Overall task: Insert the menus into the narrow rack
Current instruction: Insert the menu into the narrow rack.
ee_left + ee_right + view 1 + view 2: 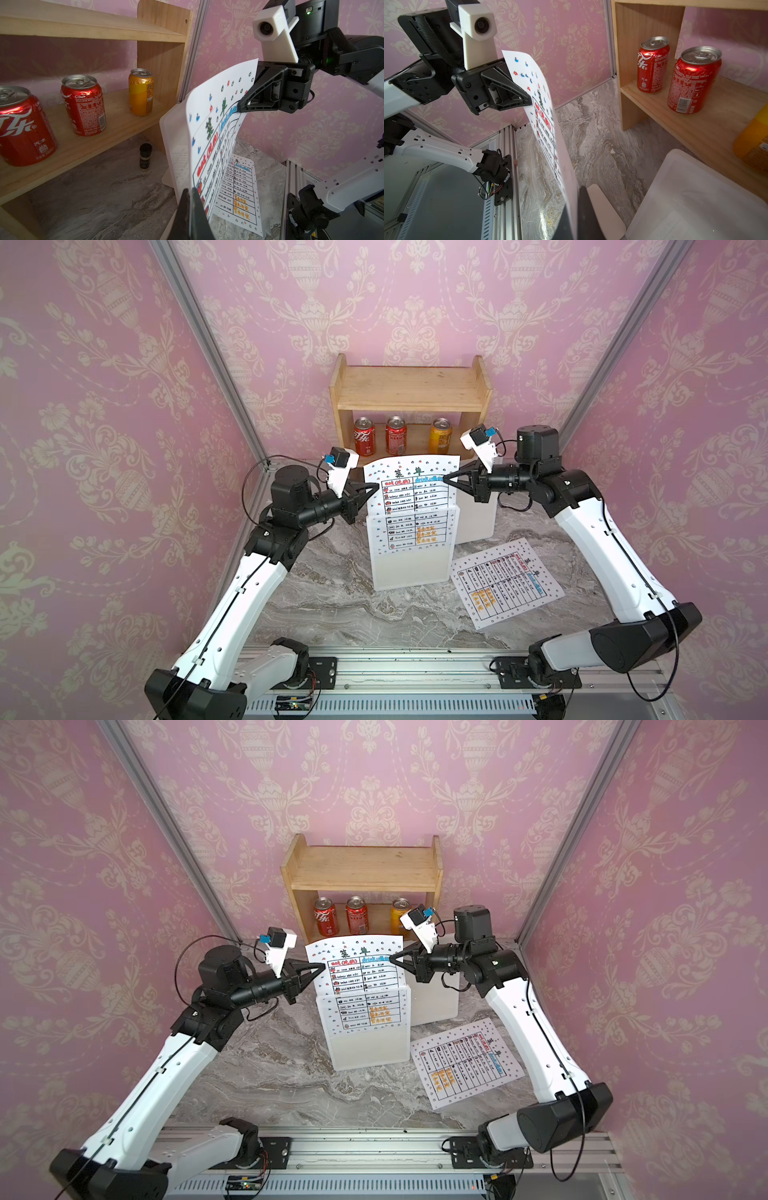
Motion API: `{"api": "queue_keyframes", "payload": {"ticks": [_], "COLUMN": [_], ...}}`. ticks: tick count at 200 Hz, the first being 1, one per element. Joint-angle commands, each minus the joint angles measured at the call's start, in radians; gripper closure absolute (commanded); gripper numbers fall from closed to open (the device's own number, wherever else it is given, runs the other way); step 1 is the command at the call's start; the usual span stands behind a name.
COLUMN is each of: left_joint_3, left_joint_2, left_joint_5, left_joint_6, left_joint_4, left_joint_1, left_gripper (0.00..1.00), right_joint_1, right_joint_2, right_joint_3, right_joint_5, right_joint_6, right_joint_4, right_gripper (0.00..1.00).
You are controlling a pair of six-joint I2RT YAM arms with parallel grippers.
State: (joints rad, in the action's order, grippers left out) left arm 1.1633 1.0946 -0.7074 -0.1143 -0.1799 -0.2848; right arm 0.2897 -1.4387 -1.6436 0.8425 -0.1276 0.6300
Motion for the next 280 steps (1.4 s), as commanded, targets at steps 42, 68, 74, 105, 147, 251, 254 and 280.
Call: {"api": "queue_keyframes", "payload": {"ticks": [42, 68, 74, 105, 147, 251, 254, 280], "left_joint_3": [-0.063, -0.086, -0.088, -0.057, 0.057, 0.049, 0.047, 0.035], "left_joint_2": [-0.028, -0.039, -0.042, -0.037, 0.013, 0.02, 0.02, 0.01], "left_joint_5": [-0.026, -0.027, -0.026, -0.017, -0.014, -0.027, -0.026, -0.026], "left_joint_6": [-0.056, -0.064, -0.065, -0.044, 0.0, -0.002, -0.002, -0.002], "left_joint_4": [0.041, 0.049, 0.05, 0.03, -0.017, -0.024, -0.023, -0.025], "left_joint_1": [0.001, 0.002, 0.003, 0.002, 0.002, 0.002, 0.003, 0.003], "left_gripper": [0.98, 0.97, 0.94, 0.72, 0.66, 0.98, 0.98, 0.99], "right_joint_1": [0.0, 0.0, 0.0, 0.002, 0.003, 0.009, 0.009, 0.009], "right_joint_2": [0.047, 0.062, 0.065, 0.066, 0.023, 0.017, 0.017, 0.025], "right_joint_3": [0.062, 0.093, 0.099, 0.077, -0.02, -0.016, -0.015, -0.003], "right_joint_5": [-0.011, -0.015, -0.017, -0.024, -0.026, -0.039, -0.04, -0.04], "right_joint_6": [0.029, 0.041, 0.043, 0.038, 0.018, -0.005, -0.004, -0.004], "right_joint_4": [-0.045, -0.066, -0.069, -0.058, -0.011, 0.014, 0.014, 0.01], "right_gripper": [0.97, 0.97, 0.97, 0.94, 0.83, 0.96, 0.96, 0.96]}}
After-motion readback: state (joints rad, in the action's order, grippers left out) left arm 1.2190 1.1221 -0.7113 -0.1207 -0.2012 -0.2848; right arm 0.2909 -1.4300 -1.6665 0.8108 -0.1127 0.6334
